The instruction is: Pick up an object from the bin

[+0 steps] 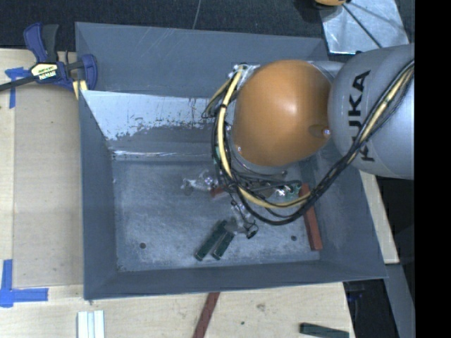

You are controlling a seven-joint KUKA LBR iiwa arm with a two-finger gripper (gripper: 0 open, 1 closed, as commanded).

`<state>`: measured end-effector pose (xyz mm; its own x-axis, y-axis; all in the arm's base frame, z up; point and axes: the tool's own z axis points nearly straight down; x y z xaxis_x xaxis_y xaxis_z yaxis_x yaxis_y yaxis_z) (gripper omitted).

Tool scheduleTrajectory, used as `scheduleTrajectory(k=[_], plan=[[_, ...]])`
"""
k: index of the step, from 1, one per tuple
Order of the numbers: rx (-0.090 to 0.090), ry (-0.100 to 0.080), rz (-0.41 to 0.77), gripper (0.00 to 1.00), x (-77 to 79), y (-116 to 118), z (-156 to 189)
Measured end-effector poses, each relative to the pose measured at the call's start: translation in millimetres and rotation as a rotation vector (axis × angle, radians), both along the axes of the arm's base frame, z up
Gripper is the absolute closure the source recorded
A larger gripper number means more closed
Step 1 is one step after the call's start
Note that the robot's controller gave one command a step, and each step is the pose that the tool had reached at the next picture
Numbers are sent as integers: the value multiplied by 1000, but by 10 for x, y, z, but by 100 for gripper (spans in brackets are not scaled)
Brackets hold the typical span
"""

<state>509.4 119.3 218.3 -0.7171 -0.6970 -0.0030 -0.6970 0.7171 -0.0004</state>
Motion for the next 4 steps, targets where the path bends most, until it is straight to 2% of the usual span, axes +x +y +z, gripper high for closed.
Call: scheduleTrajectory(k=[2,3,4], plan=[[0,0,1,0,0,-1,-3],[-2,0,209,0,74,166,-28],[1,-9,341,0,-65,46,-422]])
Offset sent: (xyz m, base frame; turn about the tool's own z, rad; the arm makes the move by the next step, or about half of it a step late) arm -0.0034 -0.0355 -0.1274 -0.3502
